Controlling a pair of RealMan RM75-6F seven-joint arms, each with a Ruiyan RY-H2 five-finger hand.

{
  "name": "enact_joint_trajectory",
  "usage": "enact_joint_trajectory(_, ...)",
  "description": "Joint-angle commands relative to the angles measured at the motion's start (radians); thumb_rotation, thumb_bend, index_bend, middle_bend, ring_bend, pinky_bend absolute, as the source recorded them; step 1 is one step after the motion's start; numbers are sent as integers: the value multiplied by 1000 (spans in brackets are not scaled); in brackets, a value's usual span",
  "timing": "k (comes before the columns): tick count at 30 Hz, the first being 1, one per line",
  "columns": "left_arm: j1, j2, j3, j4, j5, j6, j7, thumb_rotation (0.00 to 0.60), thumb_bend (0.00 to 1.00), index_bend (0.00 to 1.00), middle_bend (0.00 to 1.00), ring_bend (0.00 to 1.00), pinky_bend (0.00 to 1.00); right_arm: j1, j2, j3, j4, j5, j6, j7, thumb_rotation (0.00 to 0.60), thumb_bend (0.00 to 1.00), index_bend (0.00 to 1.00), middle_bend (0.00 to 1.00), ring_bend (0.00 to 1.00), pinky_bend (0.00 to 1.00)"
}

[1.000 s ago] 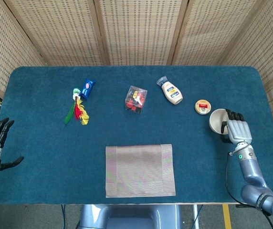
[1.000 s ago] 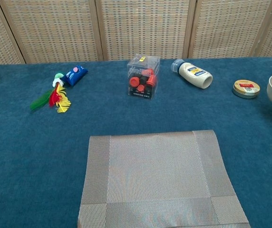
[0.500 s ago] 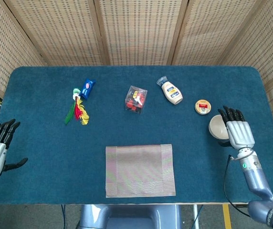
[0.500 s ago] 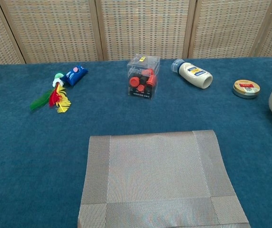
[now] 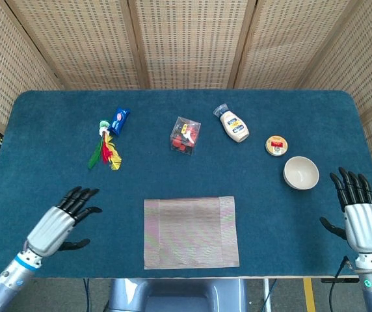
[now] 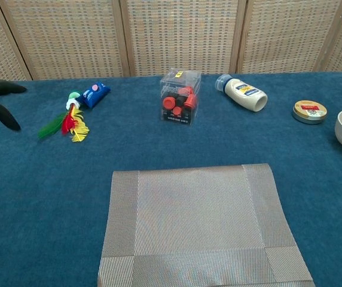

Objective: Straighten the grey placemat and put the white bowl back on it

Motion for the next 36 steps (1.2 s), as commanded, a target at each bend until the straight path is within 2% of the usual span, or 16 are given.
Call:
enact_joint_trajectory(1, -62, -69, 23, 63, 55, -48, -52, 600, 189, 344, 0, 0, 0, -23, -11, -12, 12, -9, 16, -1, 600, 0, 0, 0, 0, 0)
enact_joint_trajectory(5, -125, -151, 48, 132, 110, -101, -79, 600, 298, 368, 0, 0, 0, -30, -11, -15, 6, -16, 9, -29, 600, 0, 0, 0, 0, 0)
enact_joint_trajectory(7, -140, -181, 56, 160, 121, -116, -69, 600, 311, 369, 0, 0, 0, -31, -12, -15, 0, -18, 2, -40, 600, 0, 0, 0, 0, 0)
enact_joint_trajectory(19, -174, -303, 125, 282, 130, -174, -17, 600, 317, 376, 0, 0, 0, -37, -3, -1, -16, -9, -29, -70, 600, 0, 2, 0, 0, 0)
enact_joint_trajectory(24, -181, -343, 133, 316, 132, -165, -7, 600, 361, 402, 0, 0, 0, -39, 1, 4, -19, -7, -35, -67, 600, 0, 18, 0, 0, 0)
enact_joint_trajectory(36, -219, -420, 138, 357, 96, -208, 41, 600, 361, 443, 0, 0, 0, -45, 13, 13, -26, -18, -39, -42, 600, 0, 36, 0, 0, 0)
